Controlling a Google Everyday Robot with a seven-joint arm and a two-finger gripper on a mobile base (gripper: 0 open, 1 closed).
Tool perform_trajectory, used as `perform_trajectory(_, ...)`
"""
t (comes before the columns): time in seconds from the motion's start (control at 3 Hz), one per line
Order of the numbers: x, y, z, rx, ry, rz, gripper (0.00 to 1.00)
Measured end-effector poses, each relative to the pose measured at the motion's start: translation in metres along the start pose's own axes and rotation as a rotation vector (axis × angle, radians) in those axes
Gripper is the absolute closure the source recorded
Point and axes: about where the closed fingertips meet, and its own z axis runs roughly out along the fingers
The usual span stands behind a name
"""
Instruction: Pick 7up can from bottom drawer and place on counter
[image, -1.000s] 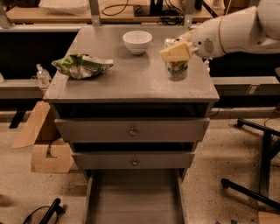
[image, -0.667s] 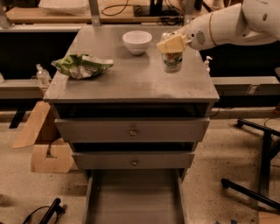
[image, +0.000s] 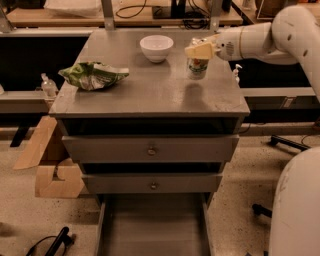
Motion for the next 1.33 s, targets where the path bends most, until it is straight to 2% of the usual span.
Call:
perform_trajectory(0.33,0.0052,-0.0003,0.0062,-0.007,-0.001,0.010,0.53)
perform_trajectory(0.67,0.0060,0.0007,0.0093,-0.012,-0.001,0.011,0.29)
perform_trajectory(1.0,0.0068,0.0026,0.0139,-0.019,0.000,0.012,0.01)
perform_trajectory(1.33,0.0069,0.0029,0.0146,-0.020,0.000,0.012,0.00)
